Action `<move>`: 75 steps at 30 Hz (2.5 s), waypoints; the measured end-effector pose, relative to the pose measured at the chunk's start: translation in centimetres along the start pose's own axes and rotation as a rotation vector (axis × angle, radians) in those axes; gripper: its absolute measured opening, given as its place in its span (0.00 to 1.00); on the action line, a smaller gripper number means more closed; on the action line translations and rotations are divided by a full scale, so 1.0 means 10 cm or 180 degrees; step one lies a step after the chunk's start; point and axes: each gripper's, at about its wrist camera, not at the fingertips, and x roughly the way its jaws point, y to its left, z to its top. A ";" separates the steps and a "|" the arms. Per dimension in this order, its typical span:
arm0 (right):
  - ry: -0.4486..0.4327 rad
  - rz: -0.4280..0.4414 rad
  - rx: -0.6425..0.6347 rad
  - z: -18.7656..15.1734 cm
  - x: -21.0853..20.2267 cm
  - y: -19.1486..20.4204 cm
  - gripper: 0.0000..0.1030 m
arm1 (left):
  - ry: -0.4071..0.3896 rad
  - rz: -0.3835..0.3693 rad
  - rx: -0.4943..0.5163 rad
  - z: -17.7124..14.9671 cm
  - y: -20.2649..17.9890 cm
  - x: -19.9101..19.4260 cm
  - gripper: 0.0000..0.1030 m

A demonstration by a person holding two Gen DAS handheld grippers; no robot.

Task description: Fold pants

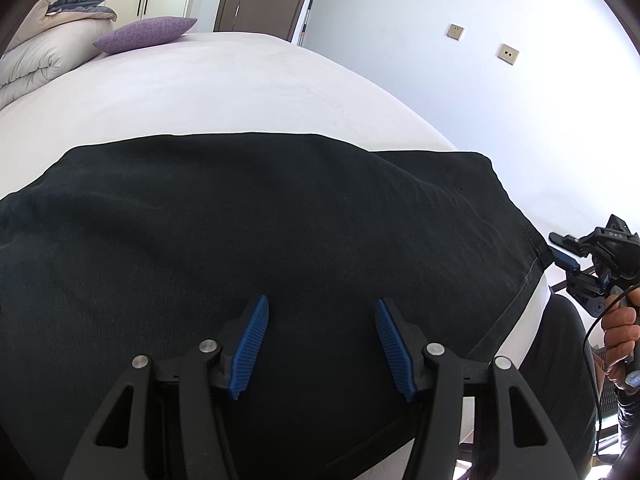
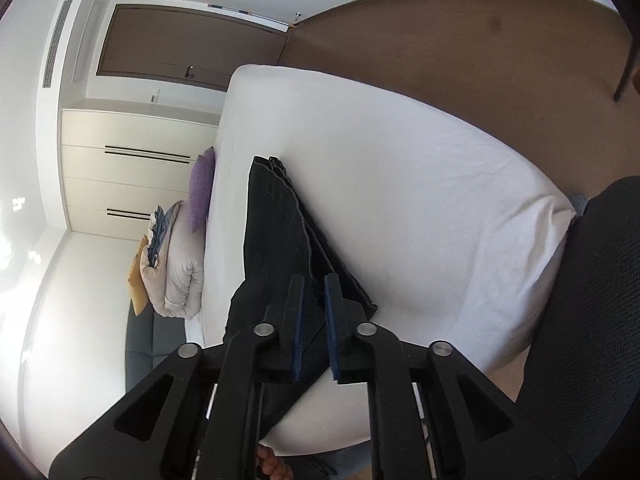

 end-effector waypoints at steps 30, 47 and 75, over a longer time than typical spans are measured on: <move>-0.0120 0.0743 0.0865 -0.14 0.38 -0.21 0.47 | -0.0015 -0.0022 -0.0025 -0.02 0.02 -0.04 0.57; -0.0231 -0.0368 -0.1735 -0.46 0.84 1.33 0.09 | -0.0127 -0.0347 -0.0686 0.03 0.37 -0.19 0.34; 0.0149 -0.1139 -0.4805 -2.69 1.66 1.88 0.09 | 0.0321 -0.1148 -0.1822 0.56 0.70 0.39 0.16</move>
